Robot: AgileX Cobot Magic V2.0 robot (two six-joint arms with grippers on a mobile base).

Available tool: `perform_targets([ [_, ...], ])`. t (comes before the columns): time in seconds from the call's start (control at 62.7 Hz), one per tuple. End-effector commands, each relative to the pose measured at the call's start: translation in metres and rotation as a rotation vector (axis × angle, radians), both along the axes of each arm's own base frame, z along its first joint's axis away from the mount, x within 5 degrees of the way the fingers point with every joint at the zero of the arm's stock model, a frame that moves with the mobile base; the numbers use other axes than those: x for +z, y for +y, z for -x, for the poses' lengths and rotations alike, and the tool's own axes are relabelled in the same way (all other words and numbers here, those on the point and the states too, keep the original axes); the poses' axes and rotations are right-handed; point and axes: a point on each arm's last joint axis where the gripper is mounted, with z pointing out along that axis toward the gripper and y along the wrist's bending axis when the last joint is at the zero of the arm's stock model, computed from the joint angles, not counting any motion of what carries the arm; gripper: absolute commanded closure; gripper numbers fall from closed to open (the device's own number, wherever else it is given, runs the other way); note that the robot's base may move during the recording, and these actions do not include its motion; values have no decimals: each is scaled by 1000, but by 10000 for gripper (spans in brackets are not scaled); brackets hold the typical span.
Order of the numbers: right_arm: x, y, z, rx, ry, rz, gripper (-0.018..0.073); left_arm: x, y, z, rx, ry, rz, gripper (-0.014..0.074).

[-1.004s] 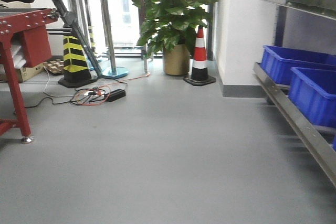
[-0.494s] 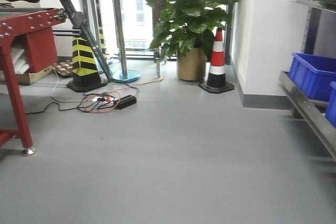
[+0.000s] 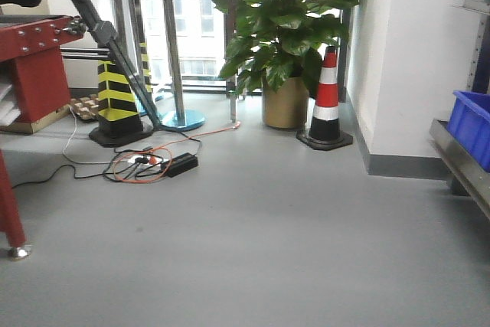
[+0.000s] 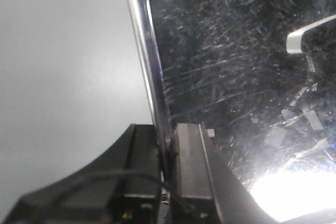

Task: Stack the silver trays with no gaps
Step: 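Turn the base past the plant and cone toward the other shelf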

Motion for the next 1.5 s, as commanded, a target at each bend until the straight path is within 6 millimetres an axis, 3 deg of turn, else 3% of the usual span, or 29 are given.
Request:
perform_targets([
  [0.0, 21, -8, 9, 30, -92, -33, 500, 17, 1, 14, -43, -33, 60, 638],
  [1.483, 21, -8, 9, 30, -92, -33, 500, 17, 0, 15, -50, -25, 71, 638],
])
